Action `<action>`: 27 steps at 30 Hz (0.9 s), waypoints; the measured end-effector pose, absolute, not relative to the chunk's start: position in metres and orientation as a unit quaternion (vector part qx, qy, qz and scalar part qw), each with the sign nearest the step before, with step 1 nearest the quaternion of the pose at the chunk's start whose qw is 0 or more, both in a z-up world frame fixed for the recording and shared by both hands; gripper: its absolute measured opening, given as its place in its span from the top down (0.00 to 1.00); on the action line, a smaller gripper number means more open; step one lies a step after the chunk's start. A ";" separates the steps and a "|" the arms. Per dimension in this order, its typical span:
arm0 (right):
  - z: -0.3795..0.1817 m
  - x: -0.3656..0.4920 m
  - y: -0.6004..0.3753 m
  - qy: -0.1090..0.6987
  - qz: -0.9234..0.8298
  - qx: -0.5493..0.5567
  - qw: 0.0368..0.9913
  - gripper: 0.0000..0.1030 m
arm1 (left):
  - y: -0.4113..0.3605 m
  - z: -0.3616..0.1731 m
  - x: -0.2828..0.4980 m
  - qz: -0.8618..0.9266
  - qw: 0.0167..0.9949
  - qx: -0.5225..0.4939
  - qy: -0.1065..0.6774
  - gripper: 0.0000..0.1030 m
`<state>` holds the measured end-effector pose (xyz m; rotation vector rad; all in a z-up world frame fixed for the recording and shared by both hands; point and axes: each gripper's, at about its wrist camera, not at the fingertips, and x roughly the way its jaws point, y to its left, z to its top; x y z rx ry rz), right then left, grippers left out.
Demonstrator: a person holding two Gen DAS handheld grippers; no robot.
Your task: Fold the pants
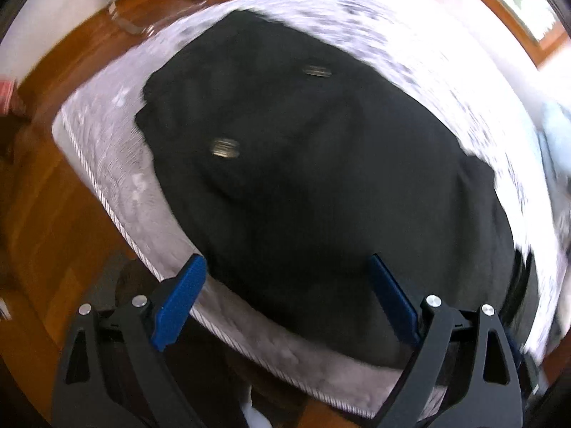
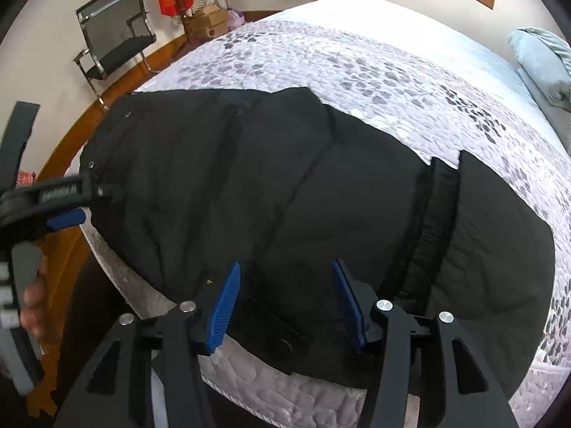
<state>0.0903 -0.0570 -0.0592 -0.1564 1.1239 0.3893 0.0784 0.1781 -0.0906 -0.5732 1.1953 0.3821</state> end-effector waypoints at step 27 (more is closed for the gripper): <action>-0.084 0.095 -0.032 0.555 0.190 -0.118 0.801 0.37 | 0.243 -0.117 0.073 0.129 0.724 -0.441 0.515 0.37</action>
